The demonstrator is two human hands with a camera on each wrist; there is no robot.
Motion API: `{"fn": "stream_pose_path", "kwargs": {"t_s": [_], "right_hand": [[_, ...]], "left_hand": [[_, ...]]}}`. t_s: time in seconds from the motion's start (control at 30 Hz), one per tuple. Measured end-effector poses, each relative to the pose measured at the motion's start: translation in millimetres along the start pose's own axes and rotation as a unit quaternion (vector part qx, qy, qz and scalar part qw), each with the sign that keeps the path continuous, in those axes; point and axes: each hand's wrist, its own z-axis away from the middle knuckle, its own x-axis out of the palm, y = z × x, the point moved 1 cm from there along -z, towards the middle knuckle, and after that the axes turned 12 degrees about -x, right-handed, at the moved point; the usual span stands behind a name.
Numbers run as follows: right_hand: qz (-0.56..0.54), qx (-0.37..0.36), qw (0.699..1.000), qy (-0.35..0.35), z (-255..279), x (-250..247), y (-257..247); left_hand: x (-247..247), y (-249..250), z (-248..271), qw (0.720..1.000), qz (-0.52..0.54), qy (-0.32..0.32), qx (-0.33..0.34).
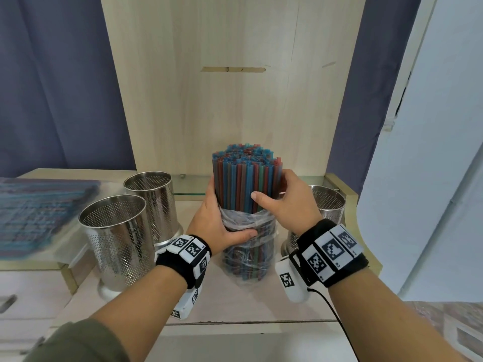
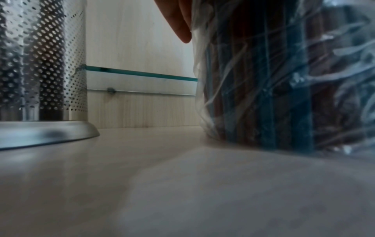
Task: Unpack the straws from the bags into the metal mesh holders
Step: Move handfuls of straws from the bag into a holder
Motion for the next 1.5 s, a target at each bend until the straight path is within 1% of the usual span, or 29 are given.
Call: {"fn": "stream_pose_path", "kwargs": {"t_s": [0.2, 0.33, 0.5, 0.63, 0.8, 0.9, 1.0, 1.13, 1.3, 1.5], "right_hand": [[0.006, 0.009, 1.000, -0.002, 2, 2, 4], [-0.023, 0.025, 0.999, 0.025, 8, 6, 6], [-0.030, 0.043, 0.998, 0.032, 14, 9, 8], [-0.013, 0.046, 0.999, 0.012, 13, 9, 6], [-0.042, 0.060, 0.997, 0.035, 16, 10, 4], [-0.072, 0.075, 0.994, 0.025, 15, 8, 2], [-0.065, 0.068, 0.996, 0.004, 8, 2, -3], [-0.046, 0.034, 0.998, -0.005, -1, -6, -8], [-0.058, 0.015, 0.997, 0.042, -10, -14, -15], [-0.126, 0.016, 0.988, 0.092, -19, -19, -22]], "left_hand": [[1, 1, 0, 1.000, -0.017, 0.017, -0.015], [0, 0, 1, 1.000, -0.020, 0.016, -0.016], [0, 3, 2, 0.999, -0.026, 0.018, -0.013], [-1, 4, 3, 0.999, -0.027, 0.015, -0.008], [-1, 4, 4, 0.999, -0.031, 0.010, -0.005], [-1, 5, 4, 0.999, -0.040, 0.012, -0.007], [-1, 5, 4, 0.999, -0.040, 0.014, -0.009], [-1, 5, 4, 0.999, -0.037, 0.013, -0.005], [-1, 6, 4, 0.999, -0.040, 0.011, -0.012], [1, 4, 2, 0.998, -0.051, 0.008, -0.019]]}}
